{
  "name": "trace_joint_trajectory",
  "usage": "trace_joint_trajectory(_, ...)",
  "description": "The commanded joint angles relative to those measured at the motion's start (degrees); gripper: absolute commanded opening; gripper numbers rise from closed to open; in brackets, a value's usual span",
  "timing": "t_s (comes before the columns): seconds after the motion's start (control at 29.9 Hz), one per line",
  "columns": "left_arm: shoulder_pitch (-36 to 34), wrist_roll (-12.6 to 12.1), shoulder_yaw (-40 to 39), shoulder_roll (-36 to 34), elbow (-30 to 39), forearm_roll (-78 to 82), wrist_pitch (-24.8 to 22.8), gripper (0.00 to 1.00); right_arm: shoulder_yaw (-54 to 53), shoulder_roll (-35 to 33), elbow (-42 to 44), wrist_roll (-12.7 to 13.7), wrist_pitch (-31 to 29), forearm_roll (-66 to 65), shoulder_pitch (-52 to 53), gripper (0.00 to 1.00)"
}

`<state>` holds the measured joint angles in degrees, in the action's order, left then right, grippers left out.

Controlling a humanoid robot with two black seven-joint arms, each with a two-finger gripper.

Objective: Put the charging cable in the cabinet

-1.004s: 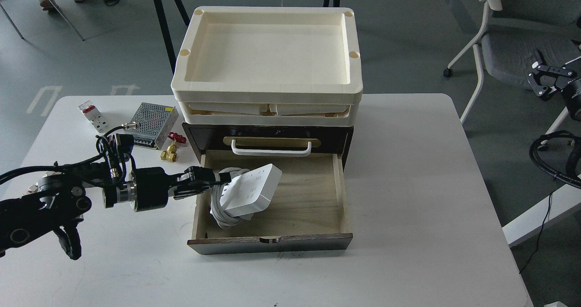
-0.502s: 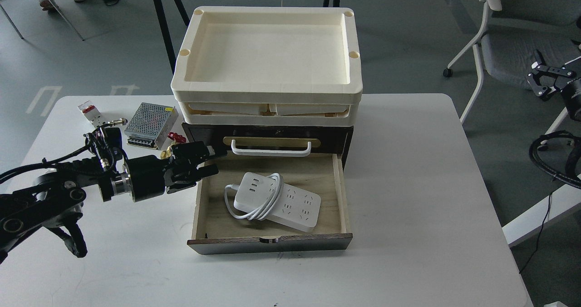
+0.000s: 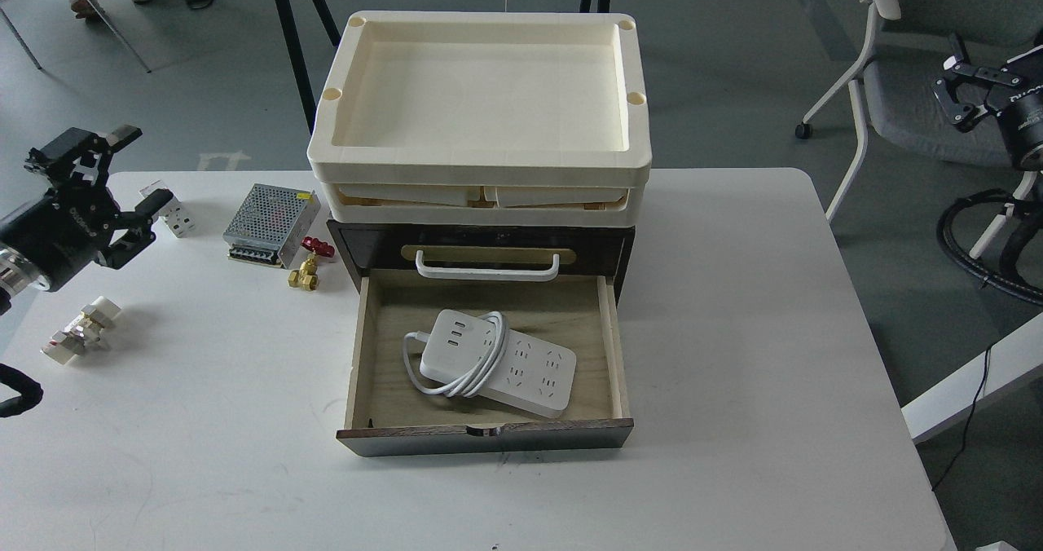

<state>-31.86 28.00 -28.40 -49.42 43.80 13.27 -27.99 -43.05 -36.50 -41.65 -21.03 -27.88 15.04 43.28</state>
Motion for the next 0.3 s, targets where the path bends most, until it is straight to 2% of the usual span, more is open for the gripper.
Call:
trace_joint_trajectory(0.0, -0.8, 0.0, -7.4, 0.0, -2.9, -2.9, 0.0, 0.95, 0.0, 0.0, -4.6, -0.1, -0.1, -0.3, 0.7, 1.00)
trace_joint_trajectory(0.07, -2.0, 0.0, -9.5, -0.1, -2.9, -3.0, 0.0, 0.95, 0.0, 0.2, -5.3, 0.0, -0.1, -0.3, 1.1, 1.00)
trace_joint_trajectory(0.27, -6.7, 0.0, -9.2, 0.3, -2.6, -2.7, 0.0, 0.95, -2.6, -0.1, -5.3, -0.2, -0.1, -0.2, 0.9, 1.00)
